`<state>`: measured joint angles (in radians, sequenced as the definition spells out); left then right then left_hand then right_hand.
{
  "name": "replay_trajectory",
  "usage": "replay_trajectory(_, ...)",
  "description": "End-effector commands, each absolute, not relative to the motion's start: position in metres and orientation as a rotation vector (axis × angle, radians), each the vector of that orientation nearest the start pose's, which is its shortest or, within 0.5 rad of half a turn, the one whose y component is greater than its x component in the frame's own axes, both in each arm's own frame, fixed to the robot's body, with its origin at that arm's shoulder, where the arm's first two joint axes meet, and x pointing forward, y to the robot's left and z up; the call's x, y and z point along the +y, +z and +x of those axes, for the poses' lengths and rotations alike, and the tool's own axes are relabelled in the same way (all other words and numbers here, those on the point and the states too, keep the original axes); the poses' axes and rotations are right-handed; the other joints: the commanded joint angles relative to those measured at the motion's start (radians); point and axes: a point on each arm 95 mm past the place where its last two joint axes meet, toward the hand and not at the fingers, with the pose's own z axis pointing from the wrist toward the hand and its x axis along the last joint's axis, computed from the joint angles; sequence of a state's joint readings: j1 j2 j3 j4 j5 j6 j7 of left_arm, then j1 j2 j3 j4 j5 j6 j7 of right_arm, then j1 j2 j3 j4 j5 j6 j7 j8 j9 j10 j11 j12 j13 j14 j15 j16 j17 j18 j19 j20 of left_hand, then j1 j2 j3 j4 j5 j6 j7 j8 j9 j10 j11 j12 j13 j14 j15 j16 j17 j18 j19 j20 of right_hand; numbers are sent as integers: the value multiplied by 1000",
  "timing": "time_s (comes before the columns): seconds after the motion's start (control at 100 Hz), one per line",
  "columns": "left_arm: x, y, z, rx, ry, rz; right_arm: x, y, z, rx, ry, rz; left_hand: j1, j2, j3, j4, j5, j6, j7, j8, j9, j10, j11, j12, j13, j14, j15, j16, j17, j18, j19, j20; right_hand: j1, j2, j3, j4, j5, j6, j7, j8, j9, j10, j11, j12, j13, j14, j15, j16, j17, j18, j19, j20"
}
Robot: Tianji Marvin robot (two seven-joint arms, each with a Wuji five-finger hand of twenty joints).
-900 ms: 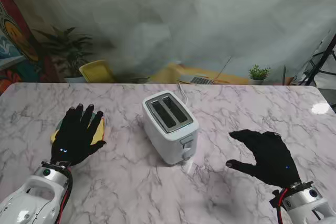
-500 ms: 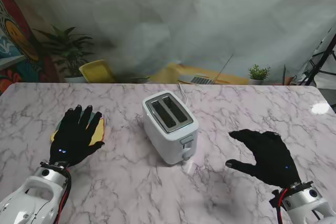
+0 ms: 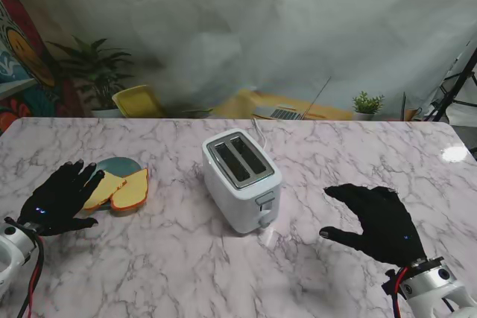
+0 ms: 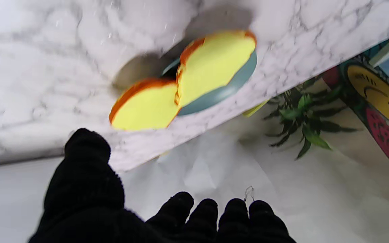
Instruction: Toast the toast slices
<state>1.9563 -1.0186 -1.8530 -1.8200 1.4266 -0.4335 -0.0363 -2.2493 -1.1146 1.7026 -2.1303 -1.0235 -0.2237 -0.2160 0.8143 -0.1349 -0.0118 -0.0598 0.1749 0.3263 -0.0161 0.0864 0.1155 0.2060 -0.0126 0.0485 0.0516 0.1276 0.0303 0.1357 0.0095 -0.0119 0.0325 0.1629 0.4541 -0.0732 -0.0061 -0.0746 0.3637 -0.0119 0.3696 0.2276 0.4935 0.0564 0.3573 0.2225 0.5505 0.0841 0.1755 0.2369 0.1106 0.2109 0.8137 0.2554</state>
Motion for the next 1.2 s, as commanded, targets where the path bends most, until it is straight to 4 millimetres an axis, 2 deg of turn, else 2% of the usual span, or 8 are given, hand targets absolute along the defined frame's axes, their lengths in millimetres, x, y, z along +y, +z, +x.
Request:
replay_trajectory(0.0, 184, -283, 332, 1782, -942, -856, -62, -253, 249, 1310, 1614, 1069, 34, -28, 6, 32, -38, 42, -25, -27, -43, 15, -29, -26, -25, -7, -35, -17, 6, -60, -41, -30, 29, 44, -13, 20, 15, -7, -6, 20, 4, 2, 7, 8, 6, 1, -5, 11, -4, 20, 4, 12)
replay_trajectory(0.14, 195, -296, 347, 1865, -912, -908, -62, -254, 249, 1310, 1612, 1072, 114, -61, 40, 46, -39, 49, -30, -44, -43, 21, -28, -32, -30, -11, -42, -28, 6, -68, -47, -50, 28, 45, -13, 20, 16, -8, -6, 20, 5, 4, 8, 9, 6, 1, -5, 11, -4, 21, 4, 13)
replay_trajectory(0.16, 197, -298, 349, 1877, -904, -910, -62, -254, 249, 1309, 1613, 1072, 114, -67, 53, 49, -35, 51, -31, -76, -43, 24, -27, -37, -30, -10, -41, -41, 9, -68, -43, -80, 28, 44, -14, 20, 16, -7, -6, 20, 4, 4, 8, 9, 6, 1, -5, 11, -4, 21, 5, 13)
replay_trajectory(0.19, 199, -300, 352, 1893, -895, -918, -63, -254, 249, 1308, 1613, 1072, 118, -70, 60, 51, -36, 52, -31, -86, -43, 24, -26, -38, -32, -12, -43, -45, 7, -69, -43, -90, 28, 45, -14, 20, 16, -7, -6, 20, 4, 3, 8, 8, 7, 0, -5, 11, -4, 21, 5, 13)
replay_trajectory(0.46, 209, -310, 371, 1971, -856, -956, -65, -254, 247, 1296, 1610, 1074, 125, -76, 73, 49, -37, 50, -31, -94, -43, 23, -27, -37, -38, -15, -51, -49, -11, -75, -28, -94, 27, 45, -14, 20, 17, -8, -6, 20, 8, 3, 8, 8, 7, 0, -5, 11, -4, 21, 4, 13)
replay_trajectory(0.84, 222, -323, 378, 2096, -726, -927, -66, -254, 247, 1292, 1610, 1083, 128, -71, 88, 45, -37, 49, -37, -103, -43, 25, -27, -37, -45, -3, -66, -103, -26, -62, -55, -133, 26, 48, -13, 20, 17, -8, -7, 20, 10, 2, 7, 8, 9, 1, -5, 11, -4, 22, 4, 13)
replay_trajectory(1.19, 226, -339, 389, 2096, -690, -859, -66, -254, 248, 1291, 1611, 1089, 232, -83, 139, 46, -36, 33, -32, -98, -42, 5, -27, -37, -42, -10, -59, -109, -24, -66, -53, -148, 24, 51, -14, 20, 19, -9, -6, 20, 14, 1, 7, 8, 11, 1, -5, 12, -3, 22, 4, 14)
